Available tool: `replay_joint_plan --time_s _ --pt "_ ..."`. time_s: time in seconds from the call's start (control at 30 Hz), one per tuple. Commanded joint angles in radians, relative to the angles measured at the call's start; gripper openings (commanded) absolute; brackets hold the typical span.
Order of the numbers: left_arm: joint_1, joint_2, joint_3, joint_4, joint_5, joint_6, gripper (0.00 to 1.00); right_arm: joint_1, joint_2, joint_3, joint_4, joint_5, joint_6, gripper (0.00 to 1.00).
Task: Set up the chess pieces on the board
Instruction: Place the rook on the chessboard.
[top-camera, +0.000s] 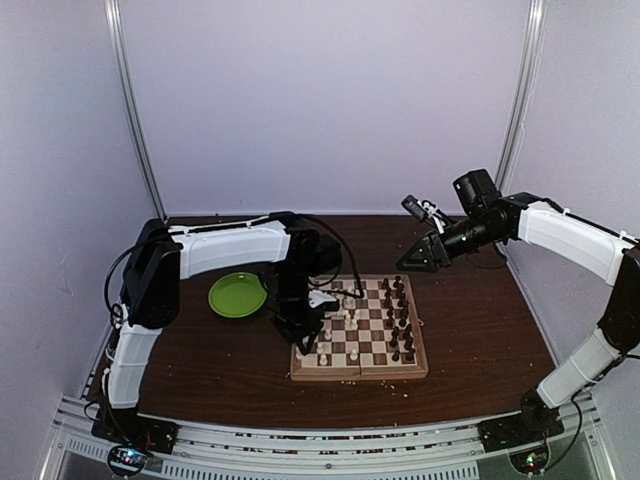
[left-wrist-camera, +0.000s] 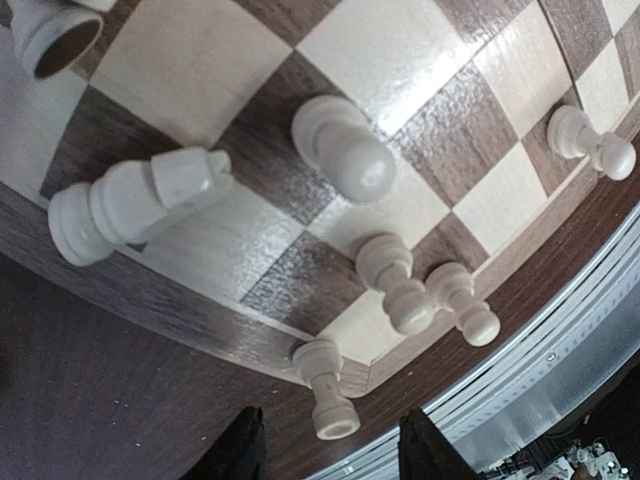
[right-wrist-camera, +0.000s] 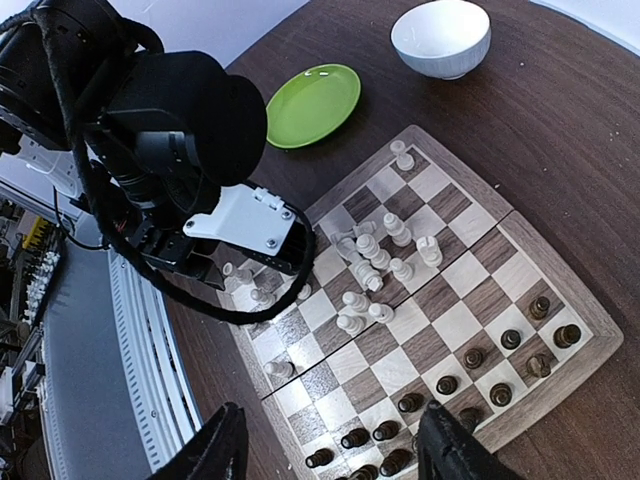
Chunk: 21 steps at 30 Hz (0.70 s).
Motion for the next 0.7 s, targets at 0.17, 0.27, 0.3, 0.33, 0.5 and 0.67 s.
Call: replay_joint_plan --time_s 0.17,0.27,0.3,0.33,0.5,0.67 --pt "-0.003 -0.101 0.012 0.059 -0.132 -0.026 0.47 -0.012 0.014 0.01 -0.013 -0.013 -0.012 0.58" --pt "-0.014 -0.264 -0.137 0.266 -0.249 -0.032 0.47 -0.012 0.012 0.009 -0.009 -0.015 -0.01 0.58" --pt "-0.018 -0.335 -0.222 0.368 -0.273 -0.027 0.46 -0.012 0.014 0.009 -0.007 -0.015 -0.009 0.58" --pt "-0.02 -0.407 -0.309 0.479 -0.281 -0.022 0.47 -0.013 0.013 0.008 -0.004 -0.015 -0.009 0.58" --pt "-0.019 -0.622 -0.633 0.862 -0.225 -0.004 0.47 -0.013 0.021 0.006 0.002 -0.011 -0.008 0.58" --pt "-0.037 -0.586 -0.71 0.932 -0.154 0.038 0.48 -0.015 0.032 0.005 0.006 0.007 -0.012 0.58"
